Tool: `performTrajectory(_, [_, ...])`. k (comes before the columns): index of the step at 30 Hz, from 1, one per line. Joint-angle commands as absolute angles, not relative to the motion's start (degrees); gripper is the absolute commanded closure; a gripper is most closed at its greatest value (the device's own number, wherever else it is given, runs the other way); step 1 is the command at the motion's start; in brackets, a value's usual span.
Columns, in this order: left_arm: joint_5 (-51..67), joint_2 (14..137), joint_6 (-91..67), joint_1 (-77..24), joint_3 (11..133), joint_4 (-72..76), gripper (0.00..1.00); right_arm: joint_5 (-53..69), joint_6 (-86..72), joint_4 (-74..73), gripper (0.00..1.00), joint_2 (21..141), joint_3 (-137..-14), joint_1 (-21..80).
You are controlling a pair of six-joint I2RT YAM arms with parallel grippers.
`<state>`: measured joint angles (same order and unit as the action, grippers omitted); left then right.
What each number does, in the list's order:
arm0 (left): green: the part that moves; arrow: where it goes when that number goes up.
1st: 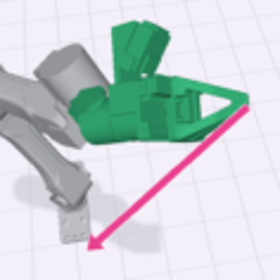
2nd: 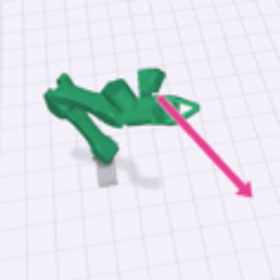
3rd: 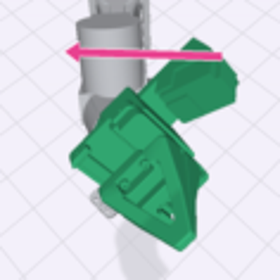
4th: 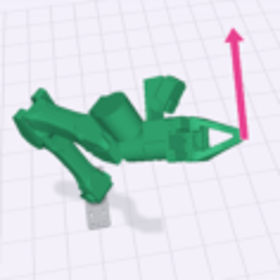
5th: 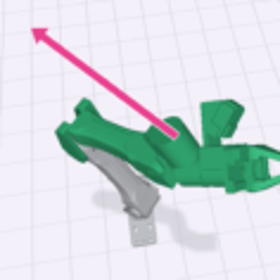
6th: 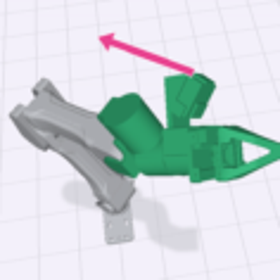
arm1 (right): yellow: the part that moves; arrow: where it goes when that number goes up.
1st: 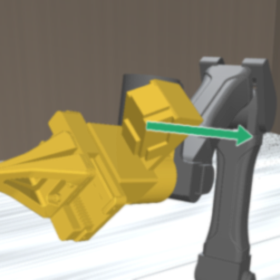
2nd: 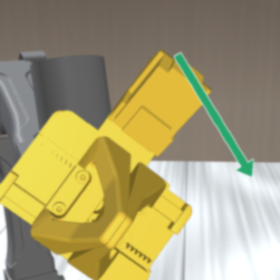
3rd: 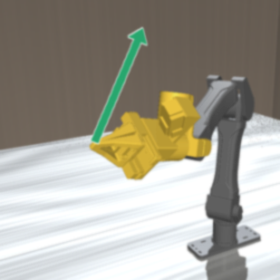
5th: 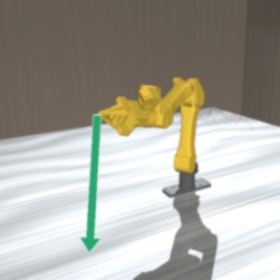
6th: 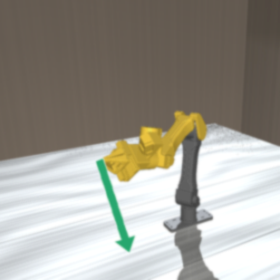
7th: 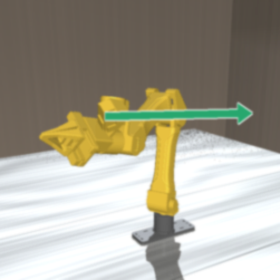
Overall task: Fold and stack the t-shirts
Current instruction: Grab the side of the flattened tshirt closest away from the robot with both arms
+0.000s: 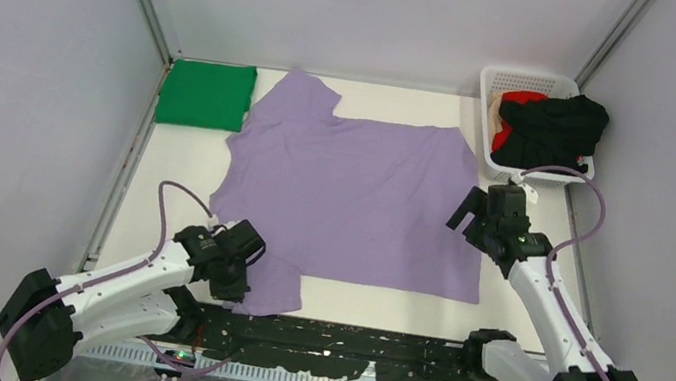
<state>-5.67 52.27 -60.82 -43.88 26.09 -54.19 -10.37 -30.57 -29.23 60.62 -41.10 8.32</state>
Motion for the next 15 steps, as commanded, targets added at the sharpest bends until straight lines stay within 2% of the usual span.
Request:
performTrajectory(1, [-3.49,51.5,-58.65,-44.11,30.35,-52.41,1.0,-13.6,-36.47,-40.5,0.04,52.46,-39.2,8.02])
performTrajectory(5, [-1.79,53.24,-56.13,-44.12,31.96,-53.97,1.0,-13.23,-40.53,-49.73,0.04,47.22,-36.15,7.97])
performTrajectory(11, [1.72,55.6,-53.8,-44.12,33.37,-55.87,1.0,-13.54,-46.51,-52.36,0.01,42.41,-30.09,8.02])
performTrajectory(15, [2.94,55.52,-53.01,-44.12,32.85,-56.24,1.0,-13.22,-50.79,-50.37,0.14,37.97,-25.4,7.99])
